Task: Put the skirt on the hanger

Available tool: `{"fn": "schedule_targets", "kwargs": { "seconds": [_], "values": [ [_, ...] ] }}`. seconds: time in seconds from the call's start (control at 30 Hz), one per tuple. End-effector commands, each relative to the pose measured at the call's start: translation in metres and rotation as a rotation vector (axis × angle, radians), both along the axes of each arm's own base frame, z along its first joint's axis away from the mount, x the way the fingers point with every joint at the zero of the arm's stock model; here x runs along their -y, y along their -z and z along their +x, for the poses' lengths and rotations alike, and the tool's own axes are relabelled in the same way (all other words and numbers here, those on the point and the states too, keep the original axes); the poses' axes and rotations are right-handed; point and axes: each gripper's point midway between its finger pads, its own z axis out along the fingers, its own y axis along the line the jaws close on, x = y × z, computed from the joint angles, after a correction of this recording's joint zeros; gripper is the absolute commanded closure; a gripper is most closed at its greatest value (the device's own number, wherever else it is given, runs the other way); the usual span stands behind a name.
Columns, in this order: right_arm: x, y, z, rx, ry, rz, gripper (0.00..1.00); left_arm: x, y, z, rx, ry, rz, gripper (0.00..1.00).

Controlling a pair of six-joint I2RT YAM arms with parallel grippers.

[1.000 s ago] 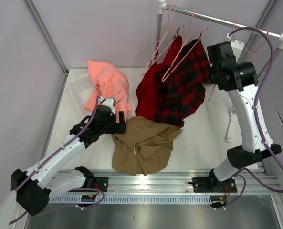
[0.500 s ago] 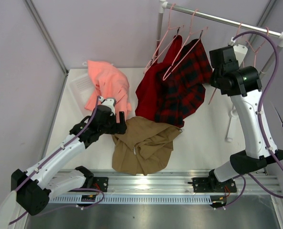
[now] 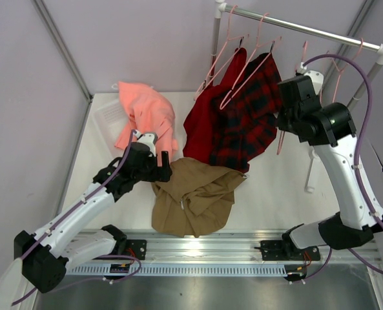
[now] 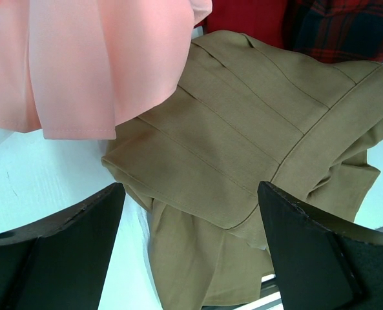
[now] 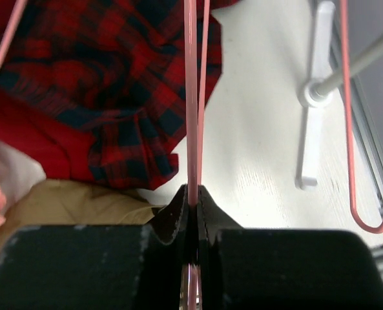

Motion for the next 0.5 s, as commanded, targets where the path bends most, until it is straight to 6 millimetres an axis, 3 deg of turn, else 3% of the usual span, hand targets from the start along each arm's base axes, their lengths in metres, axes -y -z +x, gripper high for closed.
{"fn": "schedule_targets", "kwargs": {
  "seconds": [0.0,0.23,0.33,0.43,0.47],
  "values": [
    [-0.019,-0.019,-0.010,0.068,-0.127,0.029,1.00,0.006,-0.023,0.007,0.067,0.018,-0.047,0.10],
    [-0.021,-0.060,-0.018,0.212,-0.163,0.047,1.00,0.007,-0.025,0.006,0.063,0.013,-0.061,0.10],
    [-0.028,-0.068,-0.023,0.265,-0.217,0.089,1.00,0.009,-0.027,0.006,0.064,0.013,-0.075,0.10],
    [-0.038,-0.059,-0.035,0.259,-0.294,0.142,1.00,0.009,-0.032,0.007,0.067,0.019,-0.071,0.09],
    [-0.038,-0.045,-0.042,0.236,-0.308,0.147,1.00,0.010,-0.037,0.008,0.073,0.022,-0.071,0.10]
  ]
}}
